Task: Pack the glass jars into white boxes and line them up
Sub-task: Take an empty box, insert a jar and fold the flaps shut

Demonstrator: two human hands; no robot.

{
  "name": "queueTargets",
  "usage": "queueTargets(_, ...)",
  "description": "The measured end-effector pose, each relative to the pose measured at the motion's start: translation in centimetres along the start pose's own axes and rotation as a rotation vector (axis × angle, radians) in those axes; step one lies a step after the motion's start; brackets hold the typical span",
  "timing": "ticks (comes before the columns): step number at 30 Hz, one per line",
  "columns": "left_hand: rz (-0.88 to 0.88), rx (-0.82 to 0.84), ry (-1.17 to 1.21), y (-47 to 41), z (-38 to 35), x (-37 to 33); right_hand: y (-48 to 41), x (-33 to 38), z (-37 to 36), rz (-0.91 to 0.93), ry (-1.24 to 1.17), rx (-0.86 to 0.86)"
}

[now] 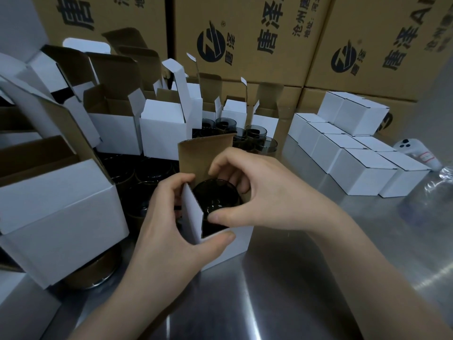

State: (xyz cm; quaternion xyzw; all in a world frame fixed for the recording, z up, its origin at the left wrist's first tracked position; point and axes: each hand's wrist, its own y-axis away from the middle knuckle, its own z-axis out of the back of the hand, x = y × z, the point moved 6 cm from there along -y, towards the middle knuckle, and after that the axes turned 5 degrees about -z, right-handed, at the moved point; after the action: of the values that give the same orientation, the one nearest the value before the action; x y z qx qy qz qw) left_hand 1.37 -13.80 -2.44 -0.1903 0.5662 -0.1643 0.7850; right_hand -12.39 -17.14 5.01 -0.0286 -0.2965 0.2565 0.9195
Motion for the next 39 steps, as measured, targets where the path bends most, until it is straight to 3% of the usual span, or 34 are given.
queueTargets(22, -0.019, 0.026, -0.05, 0.0, -0.1, 0.2, -1.0, 1.1, -0.6, -0.141, 0.289, 0.18)
queueTargets(35, -0.042, 0.03, -0.054, -0.1, -0.2, 0.1, -0.8, 1.1, -0.6, -0.1, 0.269, 0.162)
queueTargets(39, -0.052, 0.025, -0.056, 0.0, -0.1, 0.1, -0.7, 0.2, -0.5, -0.084, 0.149, 0.107)
